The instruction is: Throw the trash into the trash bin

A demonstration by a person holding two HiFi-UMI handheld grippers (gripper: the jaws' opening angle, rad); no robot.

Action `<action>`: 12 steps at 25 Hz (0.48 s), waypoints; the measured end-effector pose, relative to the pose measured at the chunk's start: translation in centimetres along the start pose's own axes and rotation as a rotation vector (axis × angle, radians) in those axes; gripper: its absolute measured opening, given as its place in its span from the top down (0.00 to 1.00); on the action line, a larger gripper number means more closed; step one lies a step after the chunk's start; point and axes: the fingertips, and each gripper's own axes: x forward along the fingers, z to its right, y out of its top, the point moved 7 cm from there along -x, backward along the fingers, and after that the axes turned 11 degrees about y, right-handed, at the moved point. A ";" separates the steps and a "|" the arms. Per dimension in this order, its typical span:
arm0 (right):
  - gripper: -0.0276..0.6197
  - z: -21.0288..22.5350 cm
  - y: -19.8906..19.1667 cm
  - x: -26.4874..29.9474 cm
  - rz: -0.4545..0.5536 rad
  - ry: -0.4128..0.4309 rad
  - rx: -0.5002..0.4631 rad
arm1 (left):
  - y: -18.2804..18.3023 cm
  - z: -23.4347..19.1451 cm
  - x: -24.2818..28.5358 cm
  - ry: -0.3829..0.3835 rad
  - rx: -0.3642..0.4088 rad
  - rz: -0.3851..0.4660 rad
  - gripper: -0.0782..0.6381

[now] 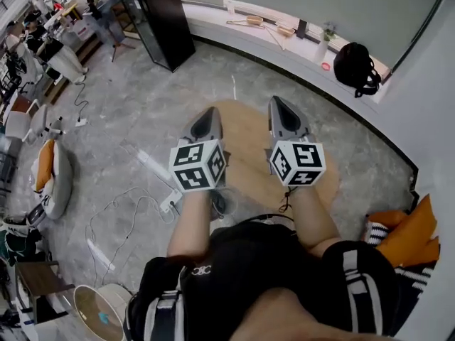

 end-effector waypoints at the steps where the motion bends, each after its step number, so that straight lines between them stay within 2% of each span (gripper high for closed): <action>1: 0.94 0.4 0.7 -0.6 0.011 -0.004 -0.011 | 0.9 0.9 -0.2 -0.008 0.016 0.020 0.87; 5: 0.94 2.2 2.9 -2.5 0.054 -0.030 -0.034 | 2.8 3.3 -0.7 -0.033 0.024 0.066 0.87; 12: 0.94 2.6 3.6 -2.2 0.062 -0.062 -0.028 | 4.6 3.0 -0.8 -0.022 0.030 0.114 0.87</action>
